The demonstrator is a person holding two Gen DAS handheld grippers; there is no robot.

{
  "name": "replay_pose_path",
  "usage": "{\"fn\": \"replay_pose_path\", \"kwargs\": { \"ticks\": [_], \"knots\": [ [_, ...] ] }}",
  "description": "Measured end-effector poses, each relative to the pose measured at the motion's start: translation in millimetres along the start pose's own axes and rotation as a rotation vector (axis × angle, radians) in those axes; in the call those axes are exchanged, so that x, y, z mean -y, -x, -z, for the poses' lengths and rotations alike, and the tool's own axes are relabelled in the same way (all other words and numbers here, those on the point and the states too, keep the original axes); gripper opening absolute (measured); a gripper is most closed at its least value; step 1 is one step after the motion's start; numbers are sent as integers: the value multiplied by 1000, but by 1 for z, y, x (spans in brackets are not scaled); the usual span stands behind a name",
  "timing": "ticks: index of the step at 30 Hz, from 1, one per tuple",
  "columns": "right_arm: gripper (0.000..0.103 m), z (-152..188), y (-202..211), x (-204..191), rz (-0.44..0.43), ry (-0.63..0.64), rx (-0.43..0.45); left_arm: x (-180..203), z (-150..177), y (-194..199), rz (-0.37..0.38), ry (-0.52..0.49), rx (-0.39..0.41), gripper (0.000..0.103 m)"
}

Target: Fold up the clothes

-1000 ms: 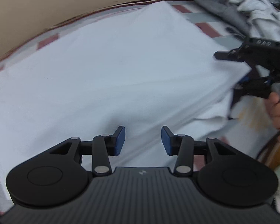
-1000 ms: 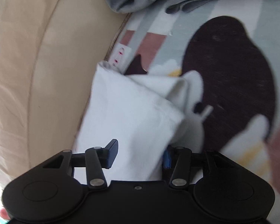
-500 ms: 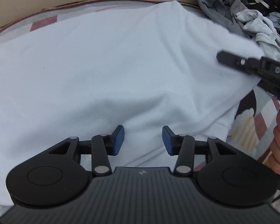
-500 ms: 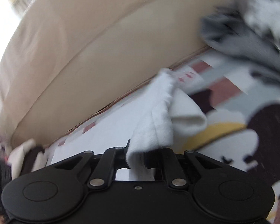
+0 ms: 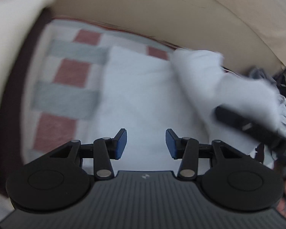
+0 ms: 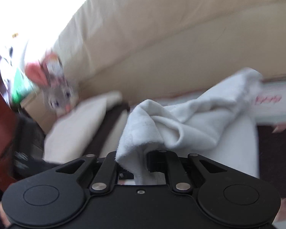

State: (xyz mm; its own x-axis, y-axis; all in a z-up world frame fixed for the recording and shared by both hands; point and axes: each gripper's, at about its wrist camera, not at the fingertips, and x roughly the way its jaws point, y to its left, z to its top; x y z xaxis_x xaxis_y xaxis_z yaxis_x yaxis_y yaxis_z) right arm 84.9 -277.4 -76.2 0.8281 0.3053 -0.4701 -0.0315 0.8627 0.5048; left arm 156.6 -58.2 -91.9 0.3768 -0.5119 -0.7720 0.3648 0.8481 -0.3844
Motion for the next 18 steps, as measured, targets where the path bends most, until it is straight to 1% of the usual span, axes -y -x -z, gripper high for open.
{"fn": "replay_pose_path", "kwargs": {
  "ticks": [2, 3, 6, 8, 10, 12, 14, 18],
  "knots": [
    [13, 16, -30, -8, 49, 10, -85, -14, 6, 3, -8, 21, -4, 44],
    [13, 26, -38, -14, 70, 25, -115, -19, 9, 4, -10, 28, -5, 44],
    [13, 48, -54, -21, 124, 65, -163, -26, 17, 1, 8, 44, -18, 44],
    [13, 56, -54, -16, 135, 26, -168, -29, 20, 1, 22, 40, -23, 44],
    [13, 55, -46, -7, 125, -22, -158, -30, 22, 2, 37, 33, -18, 44],
    [13, 47, -46, 0, 115, -40, -147, -30, 21, 3, 55, 31, -8, 44],
    [13, 46, -46, -5, 95, 10, -147, -32, 19, 5, 80, 39, 2, 44],
    [13, 49, -53, -17, 135, 127, -167, -30, 17, 5, 102, 34, -5, 44]
  ]
}}
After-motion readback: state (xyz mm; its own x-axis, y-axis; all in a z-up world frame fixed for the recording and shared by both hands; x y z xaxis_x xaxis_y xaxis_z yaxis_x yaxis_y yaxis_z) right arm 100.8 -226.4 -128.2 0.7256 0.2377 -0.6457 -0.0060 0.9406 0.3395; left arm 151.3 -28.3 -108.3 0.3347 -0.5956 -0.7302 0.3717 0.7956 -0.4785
